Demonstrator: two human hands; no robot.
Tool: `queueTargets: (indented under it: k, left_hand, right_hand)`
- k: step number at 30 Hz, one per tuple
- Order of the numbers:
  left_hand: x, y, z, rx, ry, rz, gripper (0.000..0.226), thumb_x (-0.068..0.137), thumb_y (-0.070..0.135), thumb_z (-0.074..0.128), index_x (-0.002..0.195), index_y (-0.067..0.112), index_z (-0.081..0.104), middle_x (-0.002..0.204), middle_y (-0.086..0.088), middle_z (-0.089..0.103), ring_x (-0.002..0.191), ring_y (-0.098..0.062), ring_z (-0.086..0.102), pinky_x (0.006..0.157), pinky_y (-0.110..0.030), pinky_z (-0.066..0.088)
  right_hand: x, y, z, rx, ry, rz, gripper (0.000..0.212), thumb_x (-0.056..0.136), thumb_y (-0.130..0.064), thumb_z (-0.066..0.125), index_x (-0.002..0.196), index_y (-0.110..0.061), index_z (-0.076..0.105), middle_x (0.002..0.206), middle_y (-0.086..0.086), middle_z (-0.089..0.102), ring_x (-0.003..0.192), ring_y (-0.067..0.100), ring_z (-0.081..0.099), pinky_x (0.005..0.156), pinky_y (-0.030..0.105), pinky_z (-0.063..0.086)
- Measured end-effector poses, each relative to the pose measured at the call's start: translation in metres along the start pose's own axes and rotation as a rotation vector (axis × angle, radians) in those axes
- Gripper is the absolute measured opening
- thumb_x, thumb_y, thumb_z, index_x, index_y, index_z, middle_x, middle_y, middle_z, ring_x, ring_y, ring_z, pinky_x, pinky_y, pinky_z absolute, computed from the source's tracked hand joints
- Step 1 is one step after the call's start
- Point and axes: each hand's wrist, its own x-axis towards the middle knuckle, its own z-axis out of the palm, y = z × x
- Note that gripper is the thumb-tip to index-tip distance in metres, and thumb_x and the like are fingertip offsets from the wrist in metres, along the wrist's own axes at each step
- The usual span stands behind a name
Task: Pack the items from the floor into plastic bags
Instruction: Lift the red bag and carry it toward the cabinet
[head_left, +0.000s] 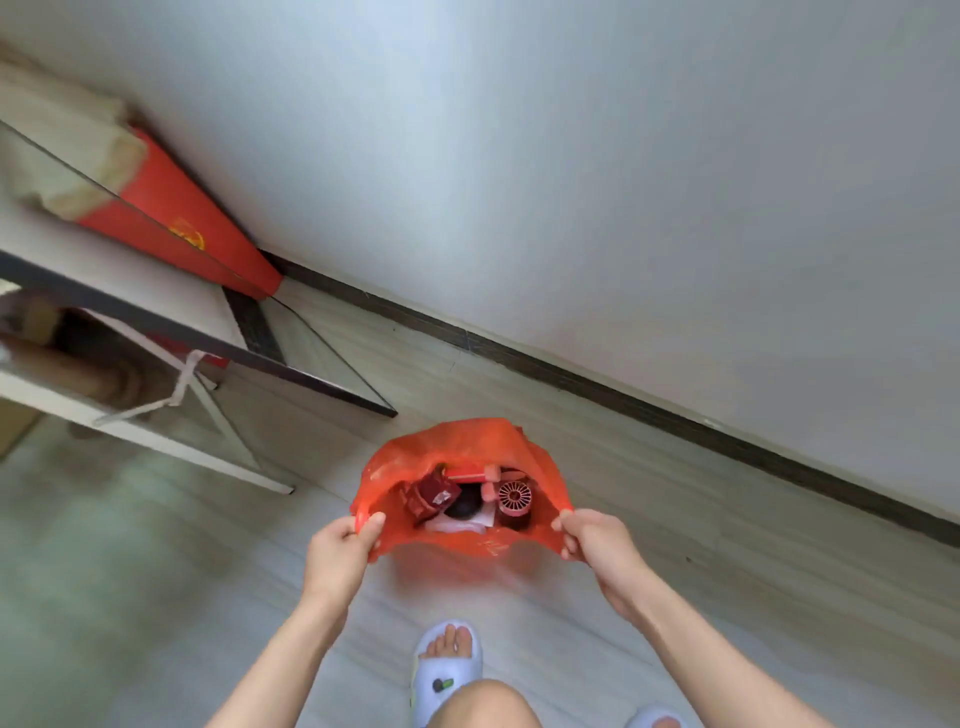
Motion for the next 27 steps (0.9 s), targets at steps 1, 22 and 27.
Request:
queueTargets:
  k: [1, 22, 27]
  left_hand:
    - [-0.012, 0.016, -0.015, -0.002, 0.001, 0.019, 0.032, 0.088, 0.013, 0.061, 0.057, 0.006, 0.056, 0.055, -0.007, 0.054, 0.06, -0.022, 0.053, 0.072, -0.036, 0.048]
    - [-0.329, 0.114, -0.276, -0.384, -0.037, 0.043, 0.015, 0.091, -0.003, 0.048, 0.091, 0.003, 0.061, 0.066, -0.004, 0.062, 0.055, -0.005, 0.06, 0.056, -0.009, 0.046]
    - [-0.359, 0.105, -0.323, -0.583, 0.061, 0.018, 0.022, 0.091, -0.006, 0.046, 0.092, 0.01, 0.06, 0.079, -0.006, 0.063, 0.066, -0.01, 0.061, 0.062, -0.011, 0.049]
  right_hand:
    - [-0.014, -0.018, 0.003, 0.022, 0.012, -0.011, 0.031, 0.09, 0.0, 0.044, 0.061, -0.009, 0.051, 0.048, 0.001, 0.041, 0.051, 0.017, 0.038, 0.058, 0.026, 0.035]
    - [-0.378, -0.188, 0.022, -0.313, -0.344, -0.159, 0.014, 0.081, 0.002, 0.058, 0.092, -0.005, 0.064, 0.086, 0.006, 0.067, 0.084, 0.017, 0.059, 0.085, 0.031, 0.044]
    - [-0.423, -0.205, 0.073, -0.383, -0.499, -0.216, 0.017, 0.085, -0.003, 0.058, 0.1, 0.001, 0.064, 0.085, 0.008, 0.066, 0.078, 0.017, 0.06, 0.082, 0.03, 0.047]
